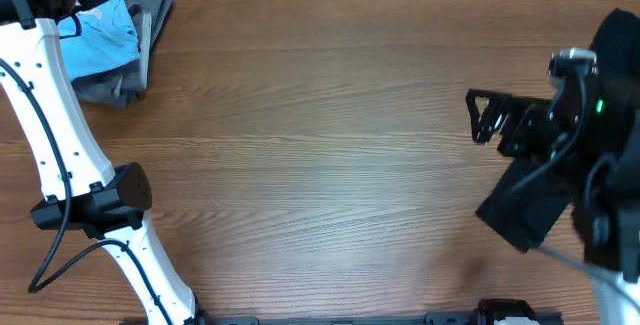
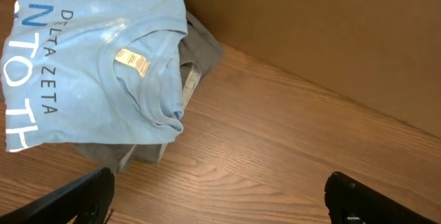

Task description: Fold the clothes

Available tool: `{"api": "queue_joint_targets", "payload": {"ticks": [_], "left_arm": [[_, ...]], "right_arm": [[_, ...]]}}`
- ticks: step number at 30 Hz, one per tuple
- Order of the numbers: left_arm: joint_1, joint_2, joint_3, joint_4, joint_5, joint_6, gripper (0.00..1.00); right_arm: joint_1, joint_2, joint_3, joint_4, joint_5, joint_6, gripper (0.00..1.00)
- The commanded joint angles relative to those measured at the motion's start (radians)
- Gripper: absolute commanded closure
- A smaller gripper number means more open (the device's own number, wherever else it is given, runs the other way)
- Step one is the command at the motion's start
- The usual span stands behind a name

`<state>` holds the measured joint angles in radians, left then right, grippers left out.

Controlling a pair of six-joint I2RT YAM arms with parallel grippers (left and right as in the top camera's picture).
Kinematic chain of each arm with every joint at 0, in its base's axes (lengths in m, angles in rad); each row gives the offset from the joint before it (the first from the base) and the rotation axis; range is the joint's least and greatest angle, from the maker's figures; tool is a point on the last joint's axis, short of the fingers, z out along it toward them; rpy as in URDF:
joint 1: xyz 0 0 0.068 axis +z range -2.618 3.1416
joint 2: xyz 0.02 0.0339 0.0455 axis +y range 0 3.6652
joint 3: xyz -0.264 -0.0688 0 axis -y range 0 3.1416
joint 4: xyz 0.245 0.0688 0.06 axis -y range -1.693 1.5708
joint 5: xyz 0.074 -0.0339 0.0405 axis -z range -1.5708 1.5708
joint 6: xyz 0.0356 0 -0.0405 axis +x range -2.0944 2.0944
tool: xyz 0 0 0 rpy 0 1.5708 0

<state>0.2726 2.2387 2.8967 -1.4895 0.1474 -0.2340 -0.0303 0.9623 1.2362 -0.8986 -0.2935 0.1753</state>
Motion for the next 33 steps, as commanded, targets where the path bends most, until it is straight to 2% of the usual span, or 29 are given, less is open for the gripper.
{"api": "queue_joint_targets", "payload": {"ticks": [1, 8, 13, 19, 29, 33], "left_arm": [[0.000, -0.002, 0.003, 0.001, 0.010, -0.006, 0.00], [0.000, -0.002, 0.003, 0.001, 0.010, -0.006, 0.00], [0.000, -0.002, 0.003, 0.001, 0.010, -0.006, 0.00], [0.000, -0.002, 0.003, 0.001, 0.010, -0.006, 0.00], [0.000, -0.002, 0.003, 0.001, 0.010, -0.006, 0.00], [0.000, -0.002, 0.003, 0.001, 0.010, -0.006, 0.00]], "right_arm": [[0.001, -0.173, -0.259, 0.180, 0.015, -0.019, 0.00], [0.005, -0.529, -0.764, 0.586, 0.031, -0.009, 0.00], [0.042, -0.707, -0.996, 0.764, 0.070, 0.022, 0.00], [0.121, -0.830, -1.105, 0.813, 0.231, 0.087, 0.00], [0.133, -0.962, -1.175, 0.786, 0.288, 0.084, 0.00], [0.133, -0.960, -1.215, 0.793, 0.293, 0.084, 0.00]]}}
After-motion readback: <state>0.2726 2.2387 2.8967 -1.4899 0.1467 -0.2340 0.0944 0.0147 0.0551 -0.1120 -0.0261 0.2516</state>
